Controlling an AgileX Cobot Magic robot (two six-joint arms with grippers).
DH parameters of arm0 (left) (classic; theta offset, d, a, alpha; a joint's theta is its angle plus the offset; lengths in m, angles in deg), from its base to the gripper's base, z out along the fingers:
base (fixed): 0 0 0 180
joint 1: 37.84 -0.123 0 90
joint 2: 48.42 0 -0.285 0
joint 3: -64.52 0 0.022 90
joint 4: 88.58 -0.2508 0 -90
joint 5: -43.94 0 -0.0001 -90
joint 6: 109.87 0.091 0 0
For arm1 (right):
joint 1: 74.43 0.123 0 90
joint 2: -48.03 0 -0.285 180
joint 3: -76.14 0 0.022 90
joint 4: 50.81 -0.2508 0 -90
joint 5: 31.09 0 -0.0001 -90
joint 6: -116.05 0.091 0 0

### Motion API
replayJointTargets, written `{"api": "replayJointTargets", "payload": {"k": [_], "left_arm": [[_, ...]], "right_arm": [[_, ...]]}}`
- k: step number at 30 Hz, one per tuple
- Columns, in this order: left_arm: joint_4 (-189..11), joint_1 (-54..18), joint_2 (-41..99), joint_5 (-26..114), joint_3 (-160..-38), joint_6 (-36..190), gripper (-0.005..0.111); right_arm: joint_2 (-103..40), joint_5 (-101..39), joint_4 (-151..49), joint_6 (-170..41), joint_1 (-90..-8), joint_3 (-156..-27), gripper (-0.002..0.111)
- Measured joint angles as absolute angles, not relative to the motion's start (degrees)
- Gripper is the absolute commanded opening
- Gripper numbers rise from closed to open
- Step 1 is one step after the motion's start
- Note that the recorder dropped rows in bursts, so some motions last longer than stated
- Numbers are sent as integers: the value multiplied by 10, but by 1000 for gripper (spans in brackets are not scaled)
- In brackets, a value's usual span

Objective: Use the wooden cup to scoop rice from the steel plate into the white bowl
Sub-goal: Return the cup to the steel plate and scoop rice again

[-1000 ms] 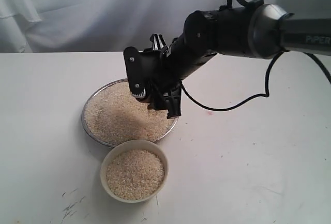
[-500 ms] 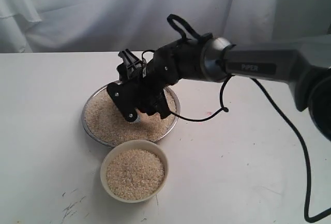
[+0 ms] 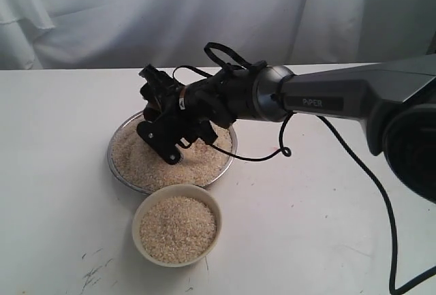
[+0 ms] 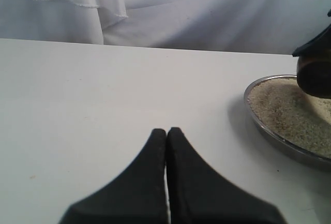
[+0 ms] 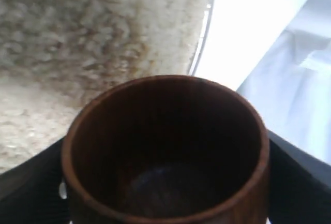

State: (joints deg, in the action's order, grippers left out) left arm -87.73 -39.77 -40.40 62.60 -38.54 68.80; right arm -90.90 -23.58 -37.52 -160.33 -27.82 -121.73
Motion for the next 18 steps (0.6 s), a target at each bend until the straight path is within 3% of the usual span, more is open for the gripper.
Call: {"api": "replayJointTargets", "payload": {"k": [18], "left_arm": [[-877,-398,-404,626,-385,688,0]], "right_arm": [[-958,-336,-371,-1674,-284,-1222,0]]}}
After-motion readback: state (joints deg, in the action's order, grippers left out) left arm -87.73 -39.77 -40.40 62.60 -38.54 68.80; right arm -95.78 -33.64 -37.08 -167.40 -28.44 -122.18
